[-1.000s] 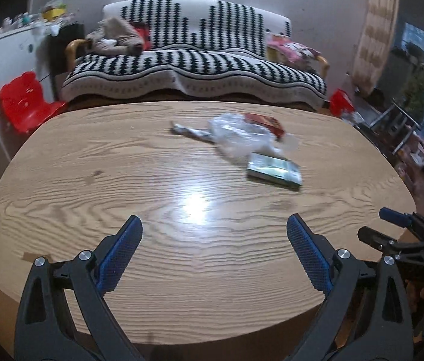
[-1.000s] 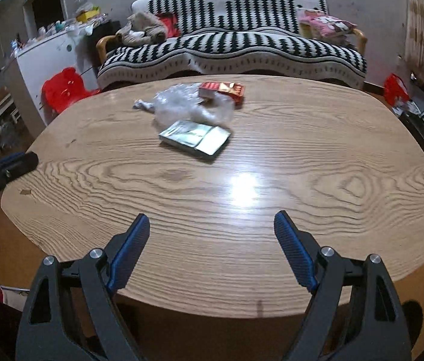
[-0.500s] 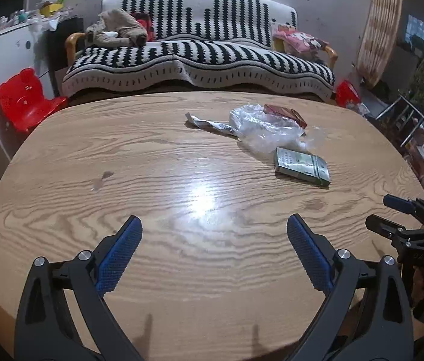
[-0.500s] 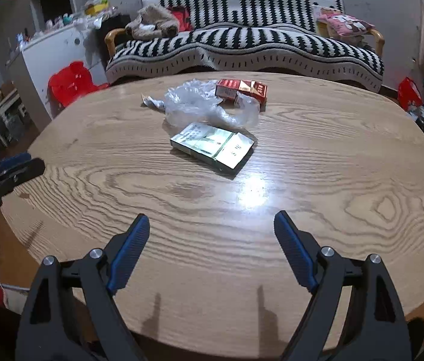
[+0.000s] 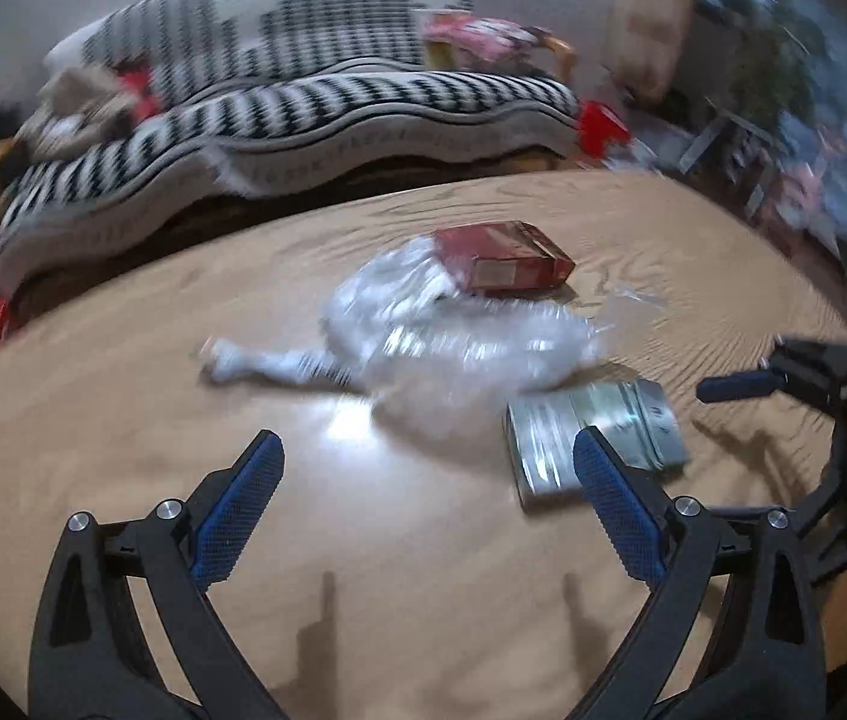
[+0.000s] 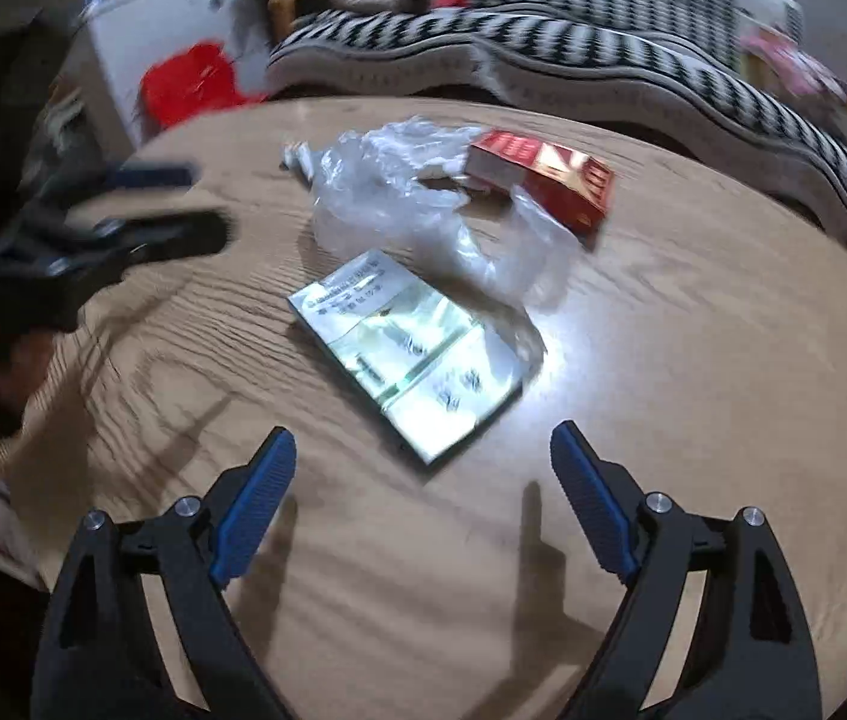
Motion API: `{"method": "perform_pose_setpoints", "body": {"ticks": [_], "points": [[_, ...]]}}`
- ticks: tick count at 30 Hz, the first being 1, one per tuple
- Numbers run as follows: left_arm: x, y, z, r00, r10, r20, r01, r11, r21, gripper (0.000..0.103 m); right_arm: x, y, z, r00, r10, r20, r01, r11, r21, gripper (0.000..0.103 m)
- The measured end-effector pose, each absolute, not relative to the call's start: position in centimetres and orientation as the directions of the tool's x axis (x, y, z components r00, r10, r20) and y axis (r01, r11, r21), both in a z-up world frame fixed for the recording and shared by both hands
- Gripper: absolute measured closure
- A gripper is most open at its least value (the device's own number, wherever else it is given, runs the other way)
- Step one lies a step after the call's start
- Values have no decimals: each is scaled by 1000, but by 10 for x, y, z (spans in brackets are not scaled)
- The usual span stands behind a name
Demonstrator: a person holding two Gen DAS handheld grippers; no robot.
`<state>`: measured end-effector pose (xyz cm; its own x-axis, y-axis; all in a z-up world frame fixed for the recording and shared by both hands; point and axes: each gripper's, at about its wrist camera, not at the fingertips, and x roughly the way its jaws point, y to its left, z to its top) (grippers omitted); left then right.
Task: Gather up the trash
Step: 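Grasp the clear plastic wrap with the left tool while the right tool grasps the silver packet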
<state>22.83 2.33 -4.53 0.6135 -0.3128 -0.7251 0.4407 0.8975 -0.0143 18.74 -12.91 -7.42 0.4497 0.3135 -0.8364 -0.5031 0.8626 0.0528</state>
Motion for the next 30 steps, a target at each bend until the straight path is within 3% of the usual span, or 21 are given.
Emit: {"method": "perform_pose_setpoints", "body": {"ticks": [5, 8, 11, 14, 16, 19, 24, 30], "points": [[254, -16, -47, 632, -332, -700, 576, 806, 138, 9, 210, -120, -84, 434, 318, -843, -567, 823, 18, 19], [264, -31, -48, 607, -363, -707, 624, 769, 141, 9, 211, -117, -89, 446, 328, -833, -590, 808, 2, 18], [266, -44, -55, 579, -373, -725, 660, 736, 148, 9, 204, -120, -86, 457, 352, -817, -600, 800, 9, 35], [263, -51, -65, 538, -371, -757, 682, 719, 133, 34, 191, -121, -86, 452, 361, -816, -602, 798, 19, 38], [260, -54, -70, 525, -359, -771, 682, 720, 128, 65, 177, -121, -85, 447, 366, -816, -605, 796, 25, 39], [250, -52, -66, 527, -364, -768, 659, 746, 99, 87, 158, -123, -83, 444, 363, -819, -591, 806, 37, 40], [218, -37, -43, 565, -384, -731, 590, 807, 33, 93, 113, -132, -78, 455, 356, -816, -527, 846, 75, 41], [155, -5, -13, 611, -295, -735, 392, 919, -42, 93, 56, -154, -59, 548, 275, -790, -360, 930, 74, 41]]}}
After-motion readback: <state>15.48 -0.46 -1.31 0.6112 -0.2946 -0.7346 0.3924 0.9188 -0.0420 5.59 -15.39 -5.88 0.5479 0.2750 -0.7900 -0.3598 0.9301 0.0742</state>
